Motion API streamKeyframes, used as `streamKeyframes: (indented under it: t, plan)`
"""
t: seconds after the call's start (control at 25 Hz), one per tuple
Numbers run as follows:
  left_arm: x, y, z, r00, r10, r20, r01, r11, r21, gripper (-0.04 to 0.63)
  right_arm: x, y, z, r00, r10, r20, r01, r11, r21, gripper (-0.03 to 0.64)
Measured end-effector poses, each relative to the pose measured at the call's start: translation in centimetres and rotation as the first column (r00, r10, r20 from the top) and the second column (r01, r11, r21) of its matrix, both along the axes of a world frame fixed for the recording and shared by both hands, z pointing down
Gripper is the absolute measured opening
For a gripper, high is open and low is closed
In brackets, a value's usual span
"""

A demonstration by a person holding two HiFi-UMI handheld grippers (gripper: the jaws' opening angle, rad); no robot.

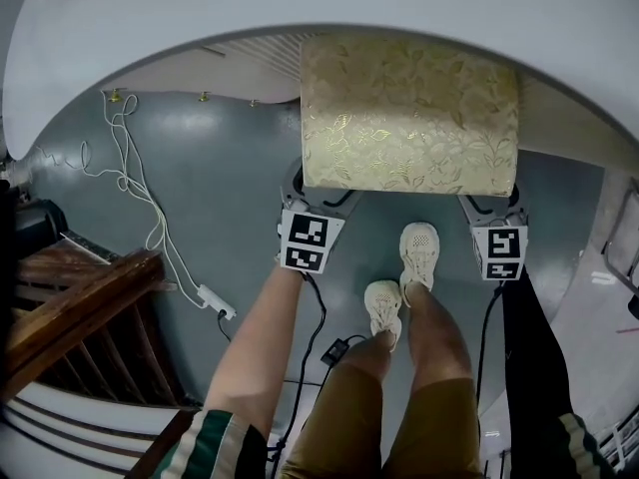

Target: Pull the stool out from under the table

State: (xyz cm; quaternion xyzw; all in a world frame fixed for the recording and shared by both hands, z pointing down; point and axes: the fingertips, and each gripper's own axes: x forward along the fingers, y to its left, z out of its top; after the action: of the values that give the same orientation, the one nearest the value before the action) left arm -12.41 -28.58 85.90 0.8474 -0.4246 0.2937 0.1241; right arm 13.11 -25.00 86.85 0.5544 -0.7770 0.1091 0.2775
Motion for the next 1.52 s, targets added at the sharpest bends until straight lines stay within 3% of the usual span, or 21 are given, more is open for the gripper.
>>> streamKeyframes:
  t: [0.36, 0.6, 1.0, 1.52]
  plan:
    - [-0.4, 0.0, 0.2, 0.999, -0.004, 0.043, 0.006, 0.999, -0.052, 0.449, 0.5, 0.4, 0.2, 0.998, -0.063, -0.008, 0.062, 0.996, -0.069, 0.373]
    - [-1.2, 0.3, -0.4, 0.995, 0.017, 0.100, -0.006, 0.994, -0.111, 0.379, 0.6, 0.5, 0.0, 0.998, -0.064, 0.001, 0.064, 0.992, -0.107, 0.367]
    - [-1.2, 1.2, -1.0, 0.996, -0.002, 0.092, 0.018, 0.985, -0.173, 0.360, 0.7, 0.7, -0.2, 0.998, -0.069, 0.006, 0.069, 0.978, -0.197, 0.367]
    - [-1.5, 1.5, -2.6, 0.996, -0.002, 0.094, 0.020, 0.982, -0.188, 0.360, 0.2, 1.4, -0.5, 0.997, -0.054, 0.047, 0.064, 0.965, -0.255, 0.367]
